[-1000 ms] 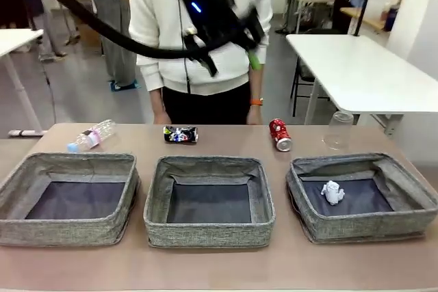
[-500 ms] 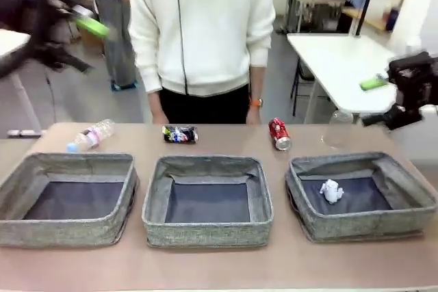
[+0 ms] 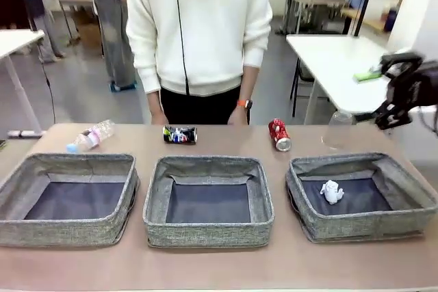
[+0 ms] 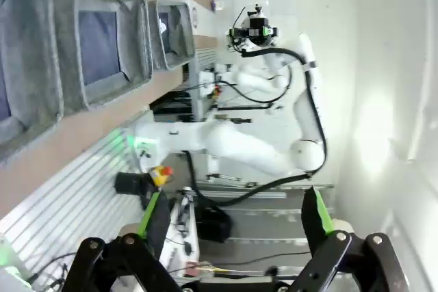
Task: Sort the waste into the appropriate baskets.
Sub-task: Place the picked waste into the Fabric basket indicated by the person, then pick up the waste item pointed out by the person.
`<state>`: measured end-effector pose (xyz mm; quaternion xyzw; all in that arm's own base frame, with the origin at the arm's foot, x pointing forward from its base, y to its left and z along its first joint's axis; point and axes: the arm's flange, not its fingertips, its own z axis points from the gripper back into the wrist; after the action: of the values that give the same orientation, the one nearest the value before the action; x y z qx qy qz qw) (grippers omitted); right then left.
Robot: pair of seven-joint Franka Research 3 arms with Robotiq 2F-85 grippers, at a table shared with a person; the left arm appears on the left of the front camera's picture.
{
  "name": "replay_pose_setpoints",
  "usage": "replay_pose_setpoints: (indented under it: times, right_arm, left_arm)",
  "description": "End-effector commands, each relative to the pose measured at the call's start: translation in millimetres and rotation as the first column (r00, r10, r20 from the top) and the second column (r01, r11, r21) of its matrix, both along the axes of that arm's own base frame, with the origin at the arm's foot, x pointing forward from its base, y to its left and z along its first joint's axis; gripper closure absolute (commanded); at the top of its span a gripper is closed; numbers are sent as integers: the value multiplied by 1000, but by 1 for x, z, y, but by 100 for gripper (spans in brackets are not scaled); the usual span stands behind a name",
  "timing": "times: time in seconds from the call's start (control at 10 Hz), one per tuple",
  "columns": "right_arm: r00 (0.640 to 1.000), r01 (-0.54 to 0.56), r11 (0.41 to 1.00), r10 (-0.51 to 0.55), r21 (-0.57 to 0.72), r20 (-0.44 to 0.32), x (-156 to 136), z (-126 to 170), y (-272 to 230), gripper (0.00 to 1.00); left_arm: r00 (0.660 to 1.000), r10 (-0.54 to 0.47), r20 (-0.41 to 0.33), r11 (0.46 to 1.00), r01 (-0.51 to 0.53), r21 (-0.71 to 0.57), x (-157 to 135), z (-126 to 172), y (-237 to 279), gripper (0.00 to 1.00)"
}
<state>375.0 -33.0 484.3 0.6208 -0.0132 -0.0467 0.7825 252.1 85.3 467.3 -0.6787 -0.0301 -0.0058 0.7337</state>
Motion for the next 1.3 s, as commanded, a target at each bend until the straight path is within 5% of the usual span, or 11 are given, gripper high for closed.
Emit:
replay_pose_setpoints:
  times: [0.0,0.1,1.2]
  right_arm:
    - [990,143,987,-141,68,-29,2,18,-36,0]
    - [1000,0,1000,0,0,0,0,0,0,0]
    - [1000,0,1000,0,0,0,0,0,0,0]
  left_arm:
    - [998,-4,69,998,0,57,1,21,-22,0]
    - [998,-4,69,998,0,57,1,21,-22,0]
    - [998,-4,69,998,0,57,1,21,-22,0]
